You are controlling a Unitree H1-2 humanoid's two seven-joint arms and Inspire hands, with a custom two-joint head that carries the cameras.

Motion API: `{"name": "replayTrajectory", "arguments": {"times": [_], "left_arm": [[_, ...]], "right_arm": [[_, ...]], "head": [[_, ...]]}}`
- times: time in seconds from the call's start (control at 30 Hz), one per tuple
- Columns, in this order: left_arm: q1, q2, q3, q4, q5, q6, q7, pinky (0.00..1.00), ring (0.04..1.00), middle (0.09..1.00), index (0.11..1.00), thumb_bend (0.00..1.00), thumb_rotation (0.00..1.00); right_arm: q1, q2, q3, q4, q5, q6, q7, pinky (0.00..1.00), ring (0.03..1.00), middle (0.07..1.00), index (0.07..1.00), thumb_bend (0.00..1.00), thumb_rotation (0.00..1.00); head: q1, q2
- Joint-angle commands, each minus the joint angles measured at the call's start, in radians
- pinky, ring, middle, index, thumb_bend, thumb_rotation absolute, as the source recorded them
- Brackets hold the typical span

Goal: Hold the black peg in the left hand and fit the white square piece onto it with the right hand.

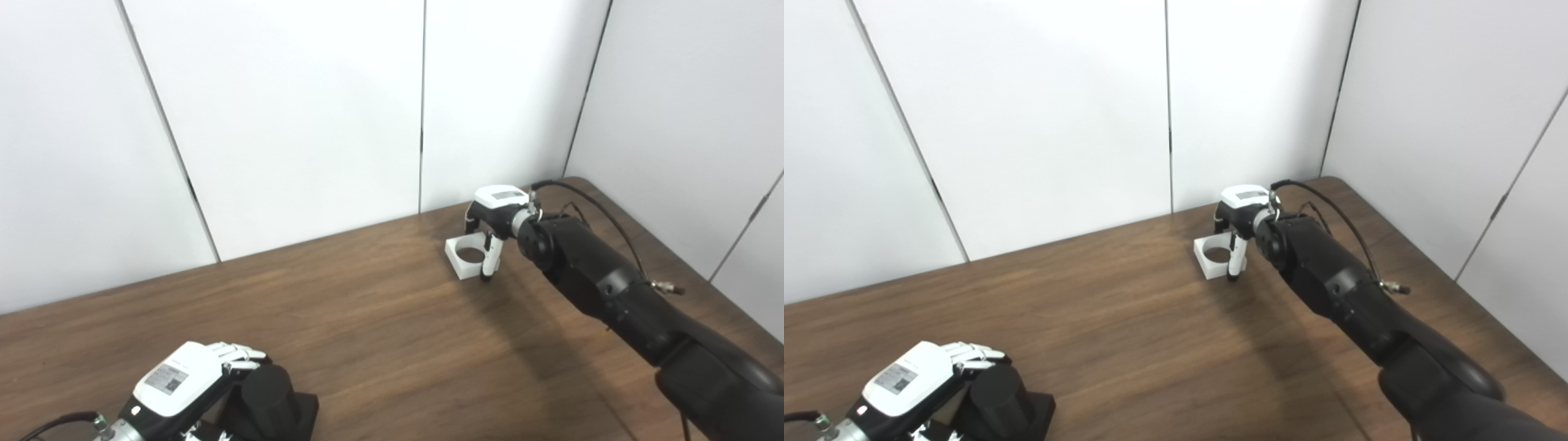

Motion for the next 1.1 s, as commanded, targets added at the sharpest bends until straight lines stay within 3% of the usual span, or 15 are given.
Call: {"name": "replayTrajectory", "arguments": {"times": [0.0, 0.2, 0.6, 0.8, 1.07], "left_arm": [[0.039, 0.027, -0.029, 0.021, 0.077, 0.009, -0.088, 0.73, 0.777, 0.784, 0.488, 0.52, 0.06], [0.040, 0.011, -0.006, 0.002, 0.088, 0.021, -0.132, 0.74, 0.781, 0.791, 0.488, 0.52, 0.06], [0.034, -0.044, 0.012, 0.002, 0.111, 0.071, -0.185, 0.77, 0.813, 0.811, 0.490, 0.52, 0.07], [0.028, -0.067, 0.011, -0.021, 0.139, 0.103, -0.205, 0.77, 0.820, 0.813, 0.490, 0.52, 0.08], [0.022, -0.091, 0.013, -0.030, 0.143, 0.125, -0.222, 0.76, 0.822, 0.815, 0.490, 0.52, 0.08]], "right_arm": [[-0.036, -0.022, -0.019, -0.079, 0.001, -0.031, -0.014, 0.93, 0.884, 0.783, 0.480, 0.52, 0.13], [-0.027, -0.033, -0.035, -0.225, 0.014, -0.040, 0.018, 0.95, 0.899, 0.786, 0.479, 0.52, 0.13], [-0.029, -0.039, -0.038, -0.416, 0.018, -0.130, 0.095, 0.84, 0.862, 0.759, 0.479, 0.52, 0.13], [-0.009, -0.017, -0.043, -0.490, 0.037, -0.160, 0.126, 0.86, 0.854, 0.759, 0.479, 0.52, 0.13], [0.012, 0.033, -0.037, -0.597, 0.068, -0.213, 0.150, 0.82, 0.849, 0.754, 0.478, 0.52, 0.13]], "head": [[0.010, 0.005], [0.076, 0.030], [0.279, 0.093], [0.376, 0.127], [0.444, 0.146]]}}
